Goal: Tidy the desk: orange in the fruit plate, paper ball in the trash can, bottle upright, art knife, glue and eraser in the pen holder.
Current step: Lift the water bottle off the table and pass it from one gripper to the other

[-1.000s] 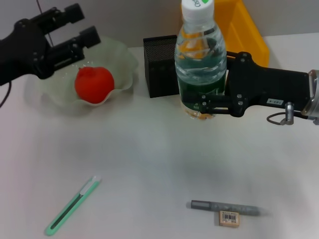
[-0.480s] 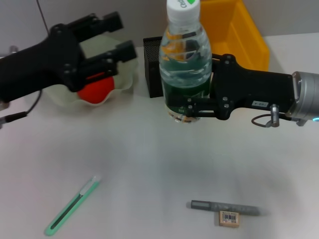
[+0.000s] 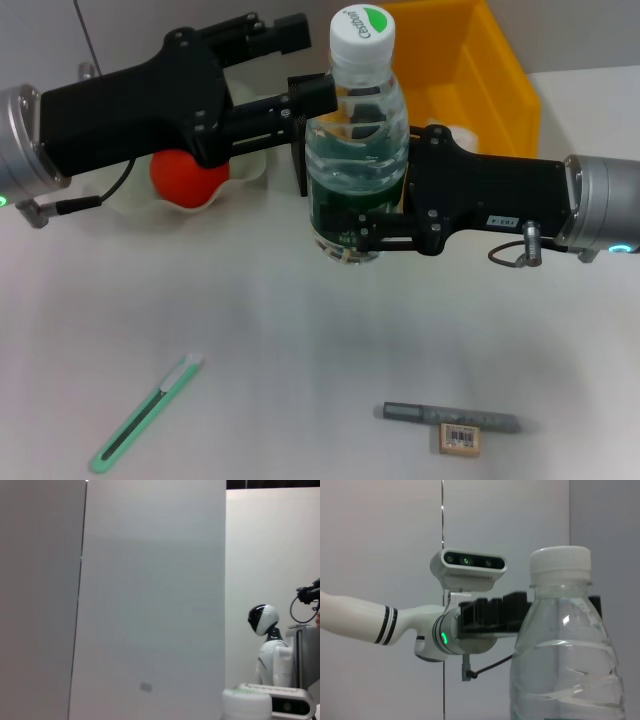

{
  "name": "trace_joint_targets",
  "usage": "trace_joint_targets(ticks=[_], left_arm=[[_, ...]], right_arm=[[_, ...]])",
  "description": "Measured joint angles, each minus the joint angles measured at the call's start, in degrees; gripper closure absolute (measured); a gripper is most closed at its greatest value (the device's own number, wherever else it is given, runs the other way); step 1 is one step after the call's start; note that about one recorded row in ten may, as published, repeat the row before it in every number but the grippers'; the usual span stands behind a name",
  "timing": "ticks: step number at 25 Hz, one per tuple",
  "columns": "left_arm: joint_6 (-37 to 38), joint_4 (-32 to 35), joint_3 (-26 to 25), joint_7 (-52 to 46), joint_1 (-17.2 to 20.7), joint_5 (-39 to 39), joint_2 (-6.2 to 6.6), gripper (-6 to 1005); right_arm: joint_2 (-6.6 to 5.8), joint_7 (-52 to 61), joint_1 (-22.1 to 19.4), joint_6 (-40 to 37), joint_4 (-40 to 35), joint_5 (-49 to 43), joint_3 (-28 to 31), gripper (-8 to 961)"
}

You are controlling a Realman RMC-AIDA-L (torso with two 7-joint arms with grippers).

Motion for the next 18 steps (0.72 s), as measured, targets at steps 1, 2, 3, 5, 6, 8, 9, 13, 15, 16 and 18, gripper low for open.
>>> trace_joint_targets(ticks=[1, 2, 3, 5, 6, 8, 9, 13, 15, 16, 18], left_arm=[[0.00, 0.00, 0.00, 0.00, 0.00, 0.00, 0.00, 307], [0.09, 0.16, 0.08, -0.34, -0.81, 0.05, -0.02, 307], [0.24, 0.18, 0.09, -0.43, -1.05, 0.06, -0.03, 308], [0.28, 0.18, 0.09, -0.46, -1.12, 0.05, -0.03, 308], [0.32, 0.28, 0.09, -0.79, -1.16, 0.06, -0.03, 308], [0.33, 0.36, 0.09, -0.99, -1.16, 0.09, -0.03, 308], [0.34, 0.38, 0.09, -1.02, -1.17, 0.10, -0.02, 308], [0.42, 0.40, 0.21, -1.04, -1.20, 0.18, -0.02, 308], [0.42, 0.40, 0.50, -1.04, -1.25, 0.22, -0.03, 308], [0.41, 0.40, 0.70, -1.04, -1.35, 0.22, -0.07, 308], [0.40, 0.40, 0.91, -1.04, -1.46, 0.23, -0.11, 308]], right_arm=[[-0.02, -0.02, -0.01, 0.02, 0.15, -0.04, 0.00, 194], [-0.04, -0.02, -0.06, 0.06, 0.22, -0.09, 0.00, 194], [-0.06, -0.03, -0.13, 0.10, 0.23, -0.14, 0.00, 194], [-0.11, -0.03, -0.30, 0.19, 0.25, -0.17, 0.01, 194], [-0.13, -0.04, -0.36, 0.22, 0.26, -0.18, 0.01, 194], [-0.13, -0.03, -0.47, 0.30, 0.27, -0.20, 0.05, 194], [-0.14, -0.03, -0.50, 0.61, 0.27, -0.21, 0.05, 194], [-0.13, 0.07, -0.50, 1.19, 0.27, -0.23, 0.03, 194], [-0.12, 0.19, -0.42, 1.31, 0.33, -0.24, 0.02, 194], [-0.11, 0.25, -0.37, 1.33, 0.37, -0.25, 0.02, 194], [-0.11, 0.29, -0.23, 1.67, 0.43, -0.25, -0.22, 194]])
